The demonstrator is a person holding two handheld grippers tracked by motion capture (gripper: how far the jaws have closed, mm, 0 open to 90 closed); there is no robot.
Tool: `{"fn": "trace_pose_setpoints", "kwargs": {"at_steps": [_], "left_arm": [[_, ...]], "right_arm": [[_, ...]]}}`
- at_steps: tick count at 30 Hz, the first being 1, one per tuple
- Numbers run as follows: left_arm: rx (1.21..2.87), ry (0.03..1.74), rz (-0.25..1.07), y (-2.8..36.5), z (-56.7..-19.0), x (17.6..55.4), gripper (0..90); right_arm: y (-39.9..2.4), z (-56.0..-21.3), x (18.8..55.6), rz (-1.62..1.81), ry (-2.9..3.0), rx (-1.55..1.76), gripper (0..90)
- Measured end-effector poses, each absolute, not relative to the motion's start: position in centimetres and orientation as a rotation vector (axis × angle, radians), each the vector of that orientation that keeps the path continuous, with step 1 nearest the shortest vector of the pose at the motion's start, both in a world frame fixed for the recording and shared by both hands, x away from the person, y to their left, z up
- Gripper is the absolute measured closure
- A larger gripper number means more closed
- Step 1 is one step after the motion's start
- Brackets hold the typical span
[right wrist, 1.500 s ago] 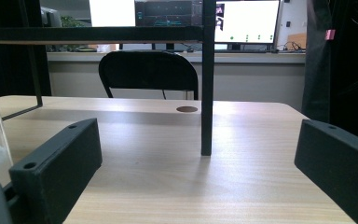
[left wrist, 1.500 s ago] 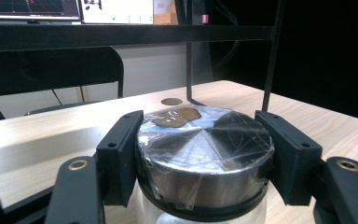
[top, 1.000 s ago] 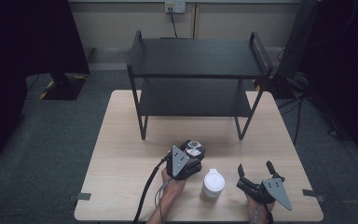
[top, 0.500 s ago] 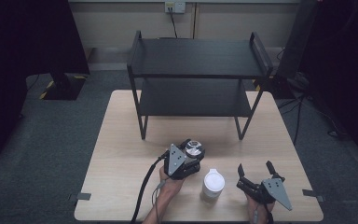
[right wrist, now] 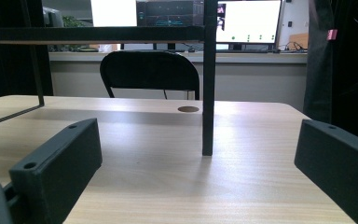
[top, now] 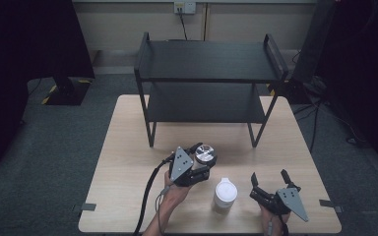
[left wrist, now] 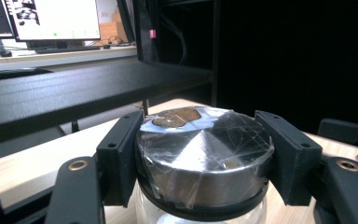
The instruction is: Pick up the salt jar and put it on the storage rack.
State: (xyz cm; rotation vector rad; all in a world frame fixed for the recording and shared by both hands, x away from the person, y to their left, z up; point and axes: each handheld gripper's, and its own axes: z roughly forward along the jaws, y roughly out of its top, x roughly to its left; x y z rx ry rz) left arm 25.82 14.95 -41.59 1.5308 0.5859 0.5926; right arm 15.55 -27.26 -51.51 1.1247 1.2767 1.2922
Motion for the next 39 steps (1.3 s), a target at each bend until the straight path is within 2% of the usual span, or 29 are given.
{"fn": "trace_pose_setpoints", "kwargs": {"at_steps": [29,39], "left_arm": [[1.519,0.442,0.508,18.5,-36.8,28.2,35.4],[1.505,0.424,0.505,19.1,-34.0,29.2,35.4]], "right_arm": [[-27.4,-51.5,15.5,1.3,1.281,1.122,0.0],[-27.4,-51.5,15.5,1.299,1.281,1.121,0.0]]}}
